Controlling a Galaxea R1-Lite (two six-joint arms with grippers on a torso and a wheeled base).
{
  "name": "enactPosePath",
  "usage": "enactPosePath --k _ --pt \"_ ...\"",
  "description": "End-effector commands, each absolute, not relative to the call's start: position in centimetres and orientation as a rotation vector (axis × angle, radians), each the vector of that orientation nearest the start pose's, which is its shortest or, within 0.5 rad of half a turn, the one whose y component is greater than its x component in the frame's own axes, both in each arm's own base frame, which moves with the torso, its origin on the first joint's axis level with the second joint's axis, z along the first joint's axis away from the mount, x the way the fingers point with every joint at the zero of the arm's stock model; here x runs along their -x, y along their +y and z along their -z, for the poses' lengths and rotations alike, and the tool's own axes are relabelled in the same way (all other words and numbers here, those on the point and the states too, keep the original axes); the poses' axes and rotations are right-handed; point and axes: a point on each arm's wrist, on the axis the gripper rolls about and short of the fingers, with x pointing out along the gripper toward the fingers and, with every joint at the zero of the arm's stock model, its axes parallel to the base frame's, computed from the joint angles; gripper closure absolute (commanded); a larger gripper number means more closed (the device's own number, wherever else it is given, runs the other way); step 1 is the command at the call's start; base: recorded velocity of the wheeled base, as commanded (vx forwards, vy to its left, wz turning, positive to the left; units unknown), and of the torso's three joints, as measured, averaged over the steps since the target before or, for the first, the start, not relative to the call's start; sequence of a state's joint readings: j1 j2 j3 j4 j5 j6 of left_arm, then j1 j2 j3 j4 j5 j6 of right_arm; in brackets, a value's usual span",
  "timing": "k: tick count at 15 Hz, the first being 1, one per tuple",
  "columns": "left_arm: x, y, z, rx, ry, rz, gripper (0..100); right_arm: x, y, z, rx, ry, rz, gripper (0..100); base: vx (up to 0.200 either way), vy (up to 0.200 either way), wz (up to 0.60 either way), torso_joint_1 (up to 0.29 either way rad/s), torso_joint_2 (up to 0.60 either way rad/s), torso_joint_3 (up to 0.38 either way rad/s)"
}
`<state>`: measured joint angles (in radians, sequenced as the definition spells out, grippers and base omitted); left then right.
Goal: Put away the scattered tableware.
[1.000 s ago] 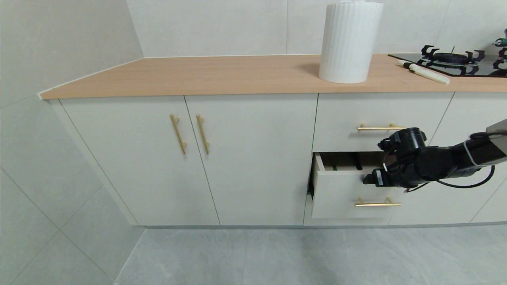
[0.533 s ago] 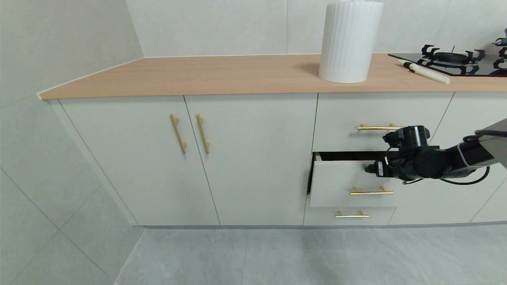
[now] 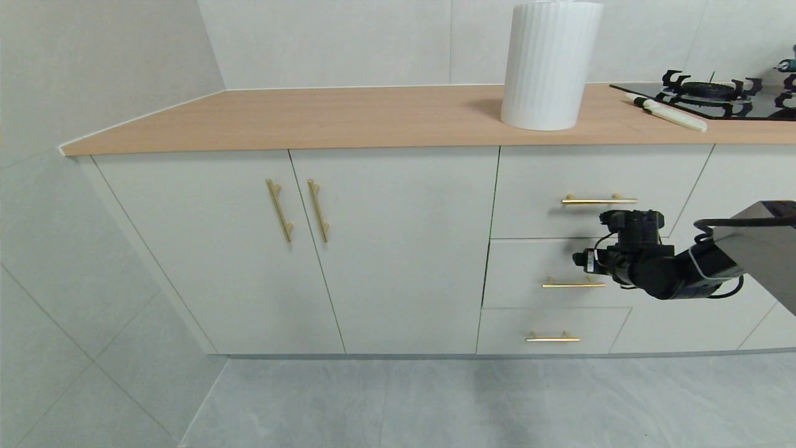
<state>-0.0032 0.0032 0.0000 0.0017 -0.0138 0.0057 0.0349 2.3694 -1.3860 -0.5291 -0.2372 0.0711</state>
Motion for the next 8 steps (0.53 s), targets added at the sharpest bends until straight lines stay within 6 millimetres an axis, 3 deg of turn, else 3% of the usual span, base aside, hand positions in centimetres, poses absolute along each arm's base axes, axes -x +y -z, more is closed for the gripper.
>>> enactPosePath --k 1,3,5,8 --pt "2.2 0.0 -7.5 -0.006 0.006 0.017 0 -46.7 1.1 -5.5 -0.006 0.454 0.215 0 0.000 0.000 0.00 0.000 0.00 0.000" --pt "2.2 0.0 -7.5 -0.006 0.006 0.017 0 -46.6 1.1 -5.9 -0.010 0.444 0.215 0 0.000 0.000 0.00 0.000 0.00 0.000" --pt "2.2 0.0 -7.5 -0.006 0.008 0.017 0 -45.3 1.1 -7.7 -0.014 0.432 0.213 0 0.000 0.000 0.00 0.000 0.00 0.000" --pt "2.2 0.0 -7.5 -0.006 0.006 0.017 0 -39.8 1.3 -13.6 -0.027 0.371 0.195 0 0.000 0.000 0.00 0.000 0.00 0.000"
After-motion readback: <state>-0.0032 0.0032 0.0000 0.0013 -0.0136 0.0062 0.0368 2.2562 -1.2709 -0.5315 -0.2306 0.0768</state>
